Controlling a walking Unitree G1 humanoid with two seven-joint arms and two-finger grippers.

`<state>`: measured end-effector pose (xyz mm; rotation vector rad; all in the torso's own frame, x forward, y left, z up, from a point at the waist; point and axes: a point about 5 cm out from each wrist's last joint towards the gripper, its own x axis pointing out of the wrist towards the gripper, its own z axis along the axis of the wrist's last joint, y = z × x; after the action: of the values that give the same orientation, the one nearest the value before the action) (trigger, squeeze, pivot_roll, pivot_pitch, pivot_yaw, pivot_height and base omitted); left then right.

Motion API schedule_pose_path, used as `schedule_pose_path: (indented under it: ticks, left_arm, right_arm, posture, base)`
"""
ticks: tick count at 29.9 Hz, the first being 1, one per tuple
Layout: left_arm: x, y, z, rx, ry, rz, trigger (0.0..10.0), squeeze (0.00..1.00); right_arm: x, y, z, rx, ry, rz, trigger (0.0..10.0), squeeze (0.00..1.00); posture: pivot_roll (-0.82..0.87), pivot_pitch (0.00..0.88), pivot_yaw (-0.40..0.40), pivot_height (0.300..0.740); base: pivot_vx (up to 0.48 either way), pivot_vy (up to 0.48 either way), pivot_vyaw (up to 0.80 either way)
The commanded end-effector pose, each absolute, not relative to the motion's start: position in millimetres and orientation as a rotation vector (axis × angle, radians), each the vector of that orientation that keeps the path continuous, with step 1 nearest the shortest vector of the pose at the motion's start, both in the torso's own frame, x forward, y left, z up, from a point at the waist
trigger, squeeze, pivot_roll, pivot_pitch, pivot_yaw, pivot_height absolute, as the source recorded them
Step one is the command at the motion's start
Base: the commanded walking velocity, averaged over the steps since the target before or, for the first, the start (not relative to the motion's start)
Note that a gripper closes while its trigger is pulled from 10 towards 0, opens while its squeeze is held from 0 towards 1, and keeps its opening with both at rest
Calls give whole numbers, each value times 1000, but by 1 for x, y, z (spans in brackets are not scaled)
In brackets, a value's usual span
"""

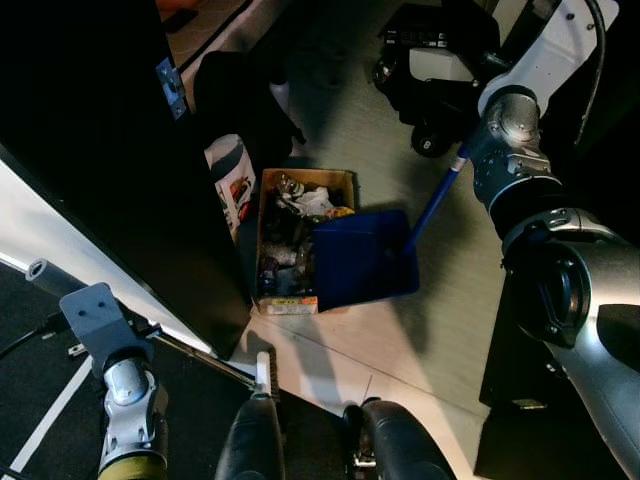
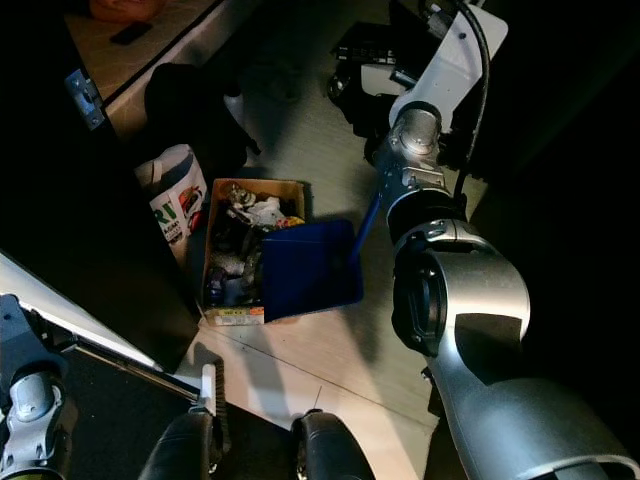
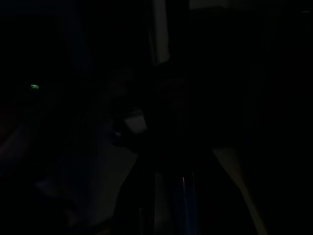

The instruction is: Sweep floor

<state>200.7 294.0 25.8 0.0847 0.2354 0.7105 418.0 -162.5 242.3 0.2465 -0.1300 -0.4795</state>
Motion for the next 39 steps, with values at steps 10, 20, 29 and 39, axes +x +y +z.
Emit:
schedule_pose_path:
  ticks: [10, 20, 29, 39]
  left_arm:
    - [187, 304, 26, 157, 249, 737, 10000, 0]
    - [178, 301, 23, 138, 248, 767, 10000, 0]
    - [176, 301, 22, 132, 245, 775, 10000, 0]
    - [176, 299, 22, 125, 238, 781, 10000, 0]
  right_arm:
    - [415, -115, 264, 120, -214, -540, 10000, 0]
    - [409, -87, 271, 233, -214, -570, 10000, 0]
    - [401, -61, 287, 253, -299, -576, 10000, 0]
    - [384, -14, 304, 174, -489, -436, 10000, 0]
  posture:
    - [116, 127, -165, 740]
    - [119, 135, -203, 740]
    - [117, 136, -212, 740]
    - [115, 135, -223, 740]
  base:
    - [0, 0, 0]
    - [0, 0, 0]
    - [0, 0, 0]
    - [0, 0, 0]
